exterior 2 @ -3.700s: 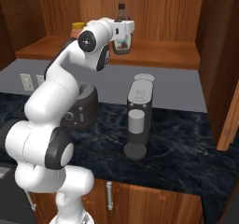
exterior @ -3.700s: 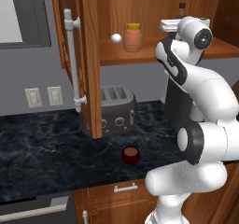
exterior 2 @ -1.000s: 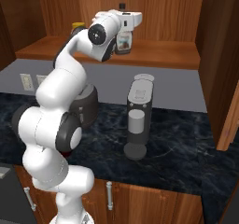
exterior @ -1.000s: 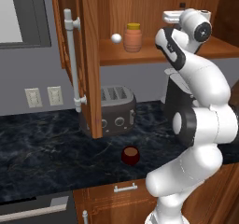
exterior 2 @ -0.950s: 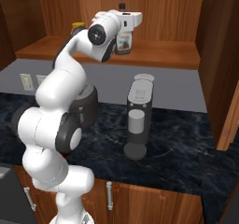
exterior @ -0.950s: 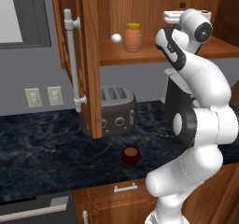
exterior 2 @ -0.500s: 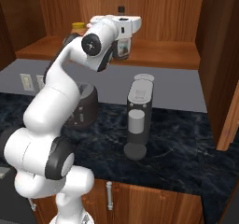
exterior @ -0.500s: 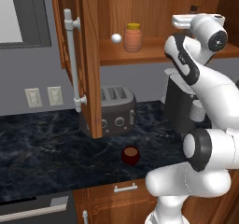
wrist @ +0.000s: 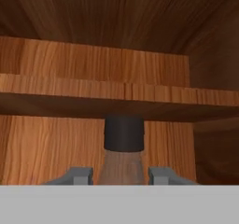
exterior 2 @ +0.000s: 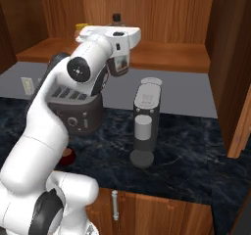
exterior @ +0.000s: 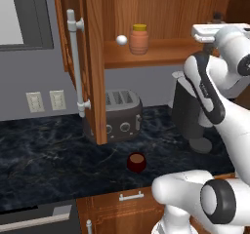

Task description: Pick the syrup bottle and honey bottle from the cabinet and place them next to the mug.

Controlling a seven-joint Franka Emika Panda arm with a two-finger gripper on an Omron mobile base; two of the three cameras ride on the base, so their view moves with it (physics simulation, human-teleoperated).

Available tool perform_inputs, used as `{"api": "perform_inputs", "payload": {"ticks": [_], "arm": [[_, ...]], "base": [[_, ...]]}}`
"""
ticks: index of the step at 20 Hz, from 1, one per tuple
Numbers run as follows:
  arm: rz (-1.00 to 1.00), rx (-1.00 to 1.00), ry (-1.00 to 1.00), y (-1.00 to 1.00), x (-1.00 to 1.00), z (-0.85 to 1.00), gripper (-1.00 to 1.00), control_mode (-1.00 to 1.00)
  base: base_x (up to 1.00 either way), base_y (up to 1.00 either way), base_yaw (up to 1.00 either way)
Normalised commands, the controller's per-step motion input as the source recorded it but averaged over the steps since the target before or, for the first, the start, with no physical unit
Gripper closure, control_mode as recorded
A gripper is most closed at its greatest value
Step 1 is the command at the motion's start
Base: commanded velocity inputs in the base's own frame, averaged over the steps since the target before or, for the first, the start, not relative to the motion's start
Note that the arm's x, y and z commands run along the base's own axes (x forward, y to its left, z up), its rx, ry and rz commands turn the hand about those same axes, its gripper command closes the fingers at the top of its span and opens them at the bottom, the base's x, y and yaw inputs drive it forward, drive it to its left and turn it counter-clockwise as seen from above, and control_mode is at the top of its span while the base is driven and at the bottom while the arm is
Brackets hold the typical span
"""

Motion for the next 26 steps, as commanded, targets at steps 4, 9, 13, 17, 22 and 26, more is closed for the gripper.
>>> {"api": "perform_inputs", "payload": {"ticks": [4, 9, 13, 17, 22, 26], "arm": [[0.00, 0.00, -0.06, 0.26, -1.00, 0.00, 1.00, -1.00], [0.00, 0.00, -0.08, 0.33, -1.00, 0.00, 1.00, -1.00], [0.00, 0.00, -0.08, 0.34, -1.00, -0.01, 1.00, -1.00], [0.00, 0.00, -0.05, 0.34, -1.00, -0.12, 1.00, -1.00], [0.00, 0.00, 0.00, 0.19, -0.87, -0.32, 1.00, -1.00], [0.00, 0.00, 0.00, 0.11, -0.55, -0.43, 1.00, -1.00]], "base": [[0.00, 0.00, 0.00], [0.00, 0.00, 0.00], [0.00, 0.00, 0.00], [0.00, 0.00, 0.00], [0.00, 0.00, 0.00], [0.00, 0.00, 0.00]]}}
